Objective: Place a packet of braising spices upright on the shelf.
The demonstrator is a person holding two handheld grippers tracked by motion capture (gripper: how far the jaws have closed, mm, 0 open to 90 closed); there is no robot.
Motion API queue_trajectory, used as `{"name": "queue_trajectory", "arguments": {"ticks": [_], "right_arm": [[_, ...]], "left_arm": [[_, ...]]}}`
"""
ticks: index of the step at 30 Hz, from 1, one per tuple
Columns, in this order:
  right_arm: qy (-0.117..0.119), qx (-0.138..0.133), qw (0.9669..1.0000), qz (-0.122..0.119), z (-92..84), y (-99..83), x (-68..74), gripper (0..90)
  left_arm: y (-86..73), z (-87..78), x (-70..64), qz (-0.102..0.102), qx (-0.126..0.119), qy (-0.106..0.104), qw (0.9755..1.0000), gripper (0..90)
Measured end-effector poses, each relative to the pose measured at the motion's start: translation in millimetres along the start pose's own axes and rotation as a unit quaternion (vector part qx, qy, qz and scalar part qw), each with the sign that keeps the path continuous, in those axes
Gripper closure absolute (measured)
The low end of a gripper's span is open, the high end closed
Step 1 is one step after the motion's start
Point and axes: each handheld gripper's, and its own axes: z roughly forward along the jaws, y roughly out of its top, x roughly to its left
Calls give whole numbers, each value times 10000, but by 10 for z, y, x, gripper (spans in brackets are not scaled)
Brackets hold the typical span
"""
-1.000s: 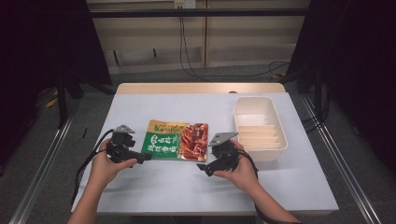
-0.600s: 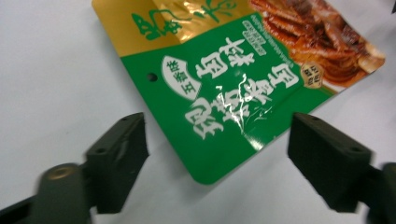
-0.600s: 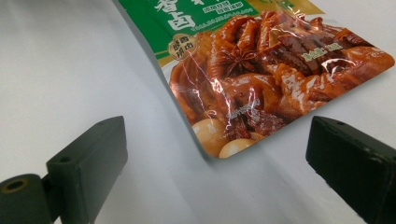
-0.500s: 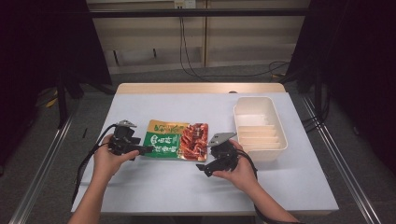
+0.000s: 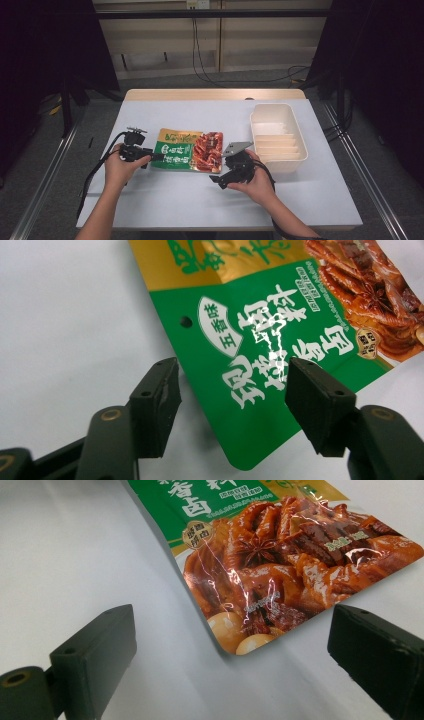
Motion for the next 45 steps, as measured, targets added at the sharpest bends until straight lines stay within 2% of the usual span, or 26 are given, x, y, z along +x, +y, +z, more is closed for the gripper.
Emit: {"name": "queue_trajectory", "arguments": {"ticks": [1, 4, 5, 10, 13, 16, 17, 19, 22, 24, 27, 28, 29, 31, 32, 33, 36, 38, 39, 40, 41, 43, 45], "right_arm": [[-3, 2, 10000, -18, -1, 2, -1, 53], [18, 7, 10000, 4, -2, 4, -3, 53], [24, 15, 10000, 4, -3, 4, -2, 53], [30, -13, 10000, 5, 1, 6, -1, 53], [-17, -11, 10000, 2, -3, 10, 9, 53], [82, -7, 10000, -12, 0, 9, 12, 53], [75, 8, 10000, -11, 3, 7, 13, 53], [77, 1, 10000, -13, 6, 4, 4, 53], [72, -20, 10000, -16, 7, 3, 1, 53], [7, 2, 10000, -21, 1, 7, 7, 53], [72, -20, 10000, -8, 1, 10, 9, 53], [76, -10, 10000, 6, 0, 11, 12, 53], [64, -25, 10000, 2, 1, 13, 14, 53], [105, -13, 9999, -18, 0, 14, 11, 53], [94, -8, 10000, -26, 1, 15, 13, 53], [108, 0, 9999, -22, 4, 15, 14, 53], [85, 28, 10000, -19, 4, 18, 20, 53], [129, -7, 9999, -62, 9, 20, 16, 53], [128, 0, 9999, -61, 11, 20, 20, 53], [118, 25, 9999, -40, 13, 22, 25, 53], [89, 38, 9999, -53, 18, 22, 30, 53], [128, 65, 9999, -84, 29, 27, 31, 53], [162, 50, 9998, -90, 36, 33, 33, 53]], "left_arm": [[0, 14, -9, -107, -41, -44, 9999, 411], [3, 29, 16, -39, 148, -24, 9999, 415], [-1, 38, 21, -123, 160, -10, 9998, 415], [-11, 49, 37, -250, 201, -27, 9995, 429], [-6, 49, 47, -235, 203, -7, 9995, 430], [-8, 60, 44, -269, 215, -41, 9994, 426], [-12, 77, 26, -361, 163, -57, 9992, 428], [-12, 86, 34, -303, 260, -133, 9991, 454], [-14, 113, 26, -352, 207, -174, 9990, 462], [-13, 123, 21, -406, 193, -288, 9986, 503], [-15, 139, 9, -432, 157, -309, 9985, 538], [-13, 128, 14, -419, 157, -333, 9984, 565], [-13, 125, 5, -485, 100, -374, 9981, 650], [-8, 110, -2, -450, 79, -425, 9981, 662], [-8, 112, -18, -532, -20, -443, 9976, 686], [-5, 93, 1, -395, 63, -478, 9981, 708], [-5, 81, -7, -416, -28, -576, 9975, 769], [1, 72, -28, -544, -100, -590, 9967, 833], [3, 61, -16, -466, -80, -602, 9971, 845], [3, 57, -26, -549, -116, -643, 9964, 860], [4, 45, -18, -470, -96, -652, 9967, 870], [8, 28, -32, -543, -219, -700, 9958, 896], [18, 0, -37, -495, -241, -719, 9959, 900]]}}
